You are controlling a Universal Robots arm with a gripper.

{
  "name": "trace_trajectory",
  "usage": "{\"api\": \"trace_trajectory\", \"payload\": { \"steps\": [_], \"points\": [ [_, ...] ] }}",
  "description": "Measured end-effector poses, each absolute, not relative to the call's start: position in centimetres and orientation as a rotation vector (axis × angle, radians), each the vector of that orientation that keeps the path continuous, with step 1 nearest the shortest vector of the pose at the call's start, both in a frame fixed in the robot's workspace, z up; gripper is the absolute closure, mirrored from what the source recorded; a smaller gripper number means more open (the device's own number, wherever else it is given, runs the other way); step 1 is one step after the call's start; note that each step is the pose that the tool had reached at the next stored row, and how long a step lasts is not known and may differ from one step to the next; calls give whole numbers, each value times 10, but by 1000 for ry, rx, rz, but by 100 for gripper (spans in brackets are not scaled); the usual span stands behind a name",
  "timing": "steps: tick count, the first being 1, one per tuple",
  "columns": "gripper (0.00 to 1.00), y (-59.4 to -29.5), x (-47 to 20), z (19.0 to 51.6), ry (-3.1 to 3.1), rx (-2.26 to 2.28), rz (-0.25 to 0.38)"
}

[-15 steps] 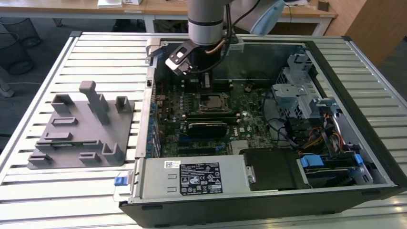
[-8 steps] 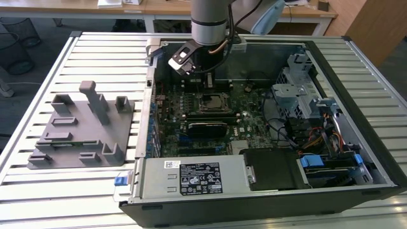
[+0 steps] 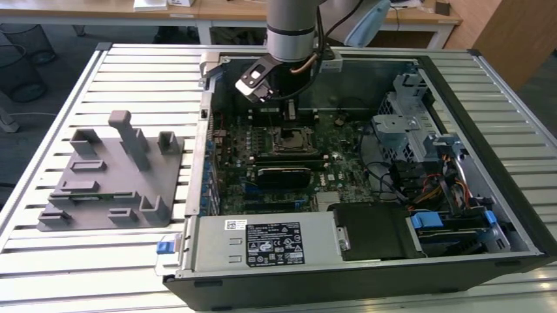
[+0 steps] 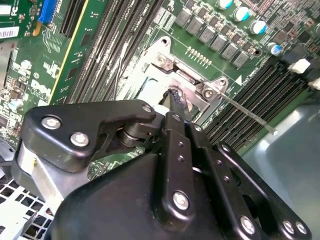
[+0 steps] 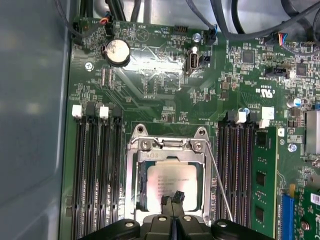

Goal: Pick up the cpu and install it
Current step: 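Close the cpu cover, then install the first cpu locking lever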

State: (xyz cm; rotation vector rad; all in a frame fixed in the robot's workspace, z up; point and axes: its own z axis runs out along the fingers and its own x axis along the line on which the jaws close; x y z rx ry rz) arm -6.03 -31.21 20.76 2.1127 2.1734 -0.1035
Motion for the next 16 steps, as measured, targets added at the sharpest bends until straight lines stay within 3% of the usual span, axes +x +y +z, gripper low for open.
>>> {"api": "trace_trajectory", "payload": {
  "steps": [16],
  "points": [
    [89, -312, -59, 228, 2173, 2113, -104]
  ]
}}
